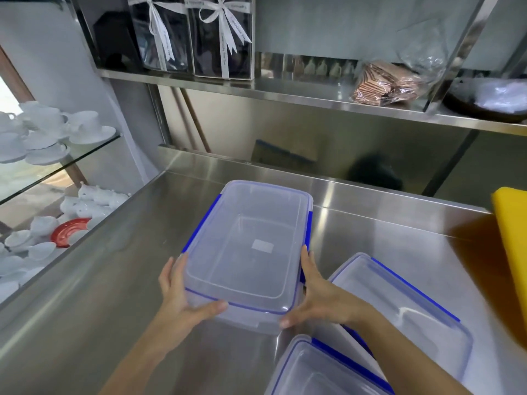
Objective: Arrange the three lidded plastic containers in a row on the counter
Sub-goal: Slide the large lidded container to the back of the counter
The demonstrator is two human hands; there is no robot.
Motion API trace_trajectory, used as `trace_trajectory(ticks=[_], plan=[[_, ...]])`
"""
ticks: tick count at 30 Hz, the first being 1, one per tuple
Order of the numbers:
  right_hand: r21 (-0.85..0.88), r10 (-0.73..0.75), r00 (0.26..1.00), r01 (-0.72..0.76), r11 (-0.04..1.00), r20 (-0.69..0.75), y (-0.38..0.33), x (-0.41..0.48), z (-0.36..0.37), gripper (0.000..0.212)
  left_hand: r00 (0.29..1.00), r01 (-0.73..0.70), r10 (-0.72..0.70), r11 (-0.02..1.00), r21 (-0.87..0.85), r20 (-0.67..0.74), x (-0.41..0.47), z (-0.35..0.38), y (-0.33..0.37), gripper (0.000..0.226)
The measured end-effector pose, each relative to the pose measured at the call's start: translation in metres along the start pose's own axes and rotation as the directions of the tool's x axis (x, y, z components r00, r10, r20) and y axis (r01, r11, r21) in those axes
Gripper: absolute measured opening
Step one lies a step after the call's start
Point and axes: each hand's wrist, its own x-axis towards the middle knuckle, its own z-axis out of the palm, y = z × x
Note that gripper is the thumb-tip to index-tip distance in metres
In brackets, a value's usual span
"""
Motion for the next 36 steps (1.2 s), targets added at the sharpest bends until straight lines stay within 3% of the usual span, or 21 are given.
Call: trace_trajectory(ticks=[4, 12, 21, 26, 28, 30, 32, 34, 36], plan=[[0.027, -0.030, 0.999, 0.030, 0.999, -0.031, -0.006, 0.019, -0.013, 0.131, 0.998, -0.060, 0.060, 0.990, 0.129, 0.001, 0.027, -0.004, -0.003, 0.113], [0.002, 0.018, 0.988, -0.018, 1.000, -0.156, -0.010, 0.060, -0.031, 0.095, 1.000, 0.000, 0.003, 0.974, 0.227, -0.012, 0.088, -0.006, 0.002, 0.119], [-0.068, 0.001, 0.968, -0.018, 0.998, -0.251, -0.004, 0.063, -0.022, 0.089, 0.999, 0.027, -0.019, 0.943, 0.331, -0.029, 0.092, -0.011, 0.006, 0.124], [-0.205, -0.006, 0.965, -0.050, 0.977, -0.263, -0.008, 0.043, -0.024, 0.085, 0.994, 0.111, -0.091, 0.793, 0.600, -0.064, 0.083, -0.011, 0.027, 0.102], [-0.257, -0.003, 0.950, -0.082, 0.963, -0.314, -0.006, 0.028, -0.032, 0.085, 0.994, 0.044, 0.028, 0.769, 0.638, -0.103, 0.074, 0.000, 0.043, 0.089], [-0.295, 0.033, 0.919, -0.159, 0.942, -0.392, 0.001, 0.010, -0.045, 0.087, 0.956, -0.133, 0.257, 0.810, 0.571, -0.143, 0.059, 0.022, 0.060, 0.070], [-0.301, 0.069, 0.889, -0.225, 0.927, -0.452, 0.010, -0.010, -0.061, 0.085, 0.937, -0.266, 0.340, 0.841, 0.472, -0.079, 0.043, 0.054, 0.074, 0.053], [-0.280, 0.095, 0.865, -0.261, 0.924, -0.492, 0.023, -0.032, -0.077, 0.079, 0.965, -0.263, 0.238, 0.852, 0.454, 0.112, 0.026, 0.089, 0.082, 0.047], [-0.265, 0.133, 0.846, -0.305, 0.915, -0.516, 0.038, -0.051, -0.090, 0.074, 0.951, -0.253, 0.093, 0.781, 0.571, 0.293, 0.016, 0.121, 0.083, 0.049]])
